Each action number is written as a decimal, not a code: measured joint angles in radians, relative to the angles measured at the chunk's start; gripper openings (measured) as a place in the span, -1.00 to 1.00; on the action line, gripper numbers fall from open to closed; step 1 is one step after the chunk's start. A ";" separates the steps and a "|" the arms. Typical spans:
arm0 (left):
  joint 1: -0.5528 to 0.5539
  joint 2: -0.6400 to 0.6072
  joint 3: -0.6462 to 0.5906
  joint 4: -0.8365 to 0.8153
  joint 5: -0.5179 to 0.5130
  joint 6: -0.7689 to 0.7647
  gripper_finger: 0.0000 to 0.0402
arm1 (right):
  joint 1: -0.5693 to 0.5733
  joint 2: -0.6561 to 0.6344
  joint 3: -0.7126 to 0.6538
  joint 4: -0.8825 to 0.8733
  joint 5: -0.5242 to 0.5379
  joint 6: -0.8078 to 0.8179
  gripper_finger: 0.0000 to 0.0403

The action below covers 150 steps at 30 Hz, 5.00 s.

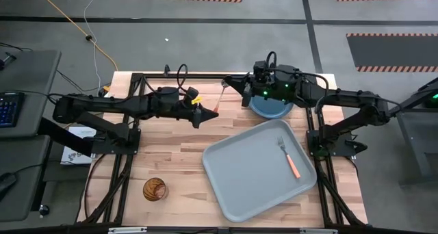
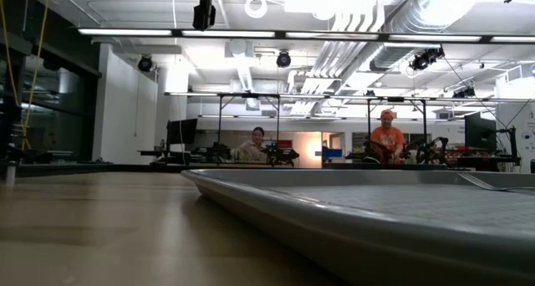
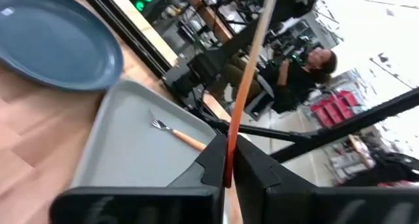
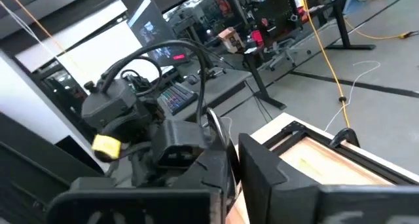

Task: Pick and place plate/cup/fork/spoon on tray
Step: Put the orange spoon to the left of the light brown fork on the gray tray, then put the blue plate on the gray tray

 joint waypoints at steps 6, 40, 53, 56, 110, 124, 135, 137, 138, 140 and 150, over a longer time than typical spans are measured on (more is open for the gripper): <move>0.050 -0.004 0.016 0.001 -0.004 0.065 -0.68 | -0.002 -0.097 0.000 -0.141 0.023 -0.013 -0.98; 0.241 -0.063 0.188 -0.176 0.094 0.309 -0.15 | 0.161 -0.035 0.001 -1.504 -0.865 0.024 -1.00; 0.241 -0.063 0.188 -0.182 0.095 0.295 -0.15 | 0.145 0.352 -0.016 -1.574 -0.618 -0.611 -1.00; 0.241 -0.063 0.188 -0.182 0.095 0.290 -0.15 | 0.134 0.425 -0.017 -1.573 -0.574 -0.699 -1.00; 0.240 -0.062 0.188 -0.182 0.086 0.290 -0.15 | 0.001 0.493 -0.243 -1.153 -0.370 -0.535 -0.60; 0.240 -0.062 0.188 -0.184 0.086 0.293 -0.15 | -0.011 0.425 -0.243 -1.166 -0.324 -0.458 -0.39; 0.240 -0.062 0.188 -0.194 0.086 0.316 -0.15 | -0.029 0.145 -0.243 -1.080 -0.263 -0.256 -0.39; 0.240 -0.062 0.188 -0.194 0.086 0.317 -0.15 | -0.019 0.098 -0.243 -1.023 -0.263 -0.211 -0.41; 0.240 -0.062 0.188 -0.194 0.086 0.317 -0.15 | -0.014 0.079 -0.243 -0.984 -0.263 -0.189 -0.43; 0.240 -0.062 0.188 -0.194 0.086 0.317 -0.15 | -0.001 0.055 -0.243 -0.919 -0.263 -0.158 -0.49; 0.240 -0.062 0.188 -0.193 0.086 0.316 -0.15 | 0.064 0.080 -0.243 -0.672 -0.282 -0.106 -0.98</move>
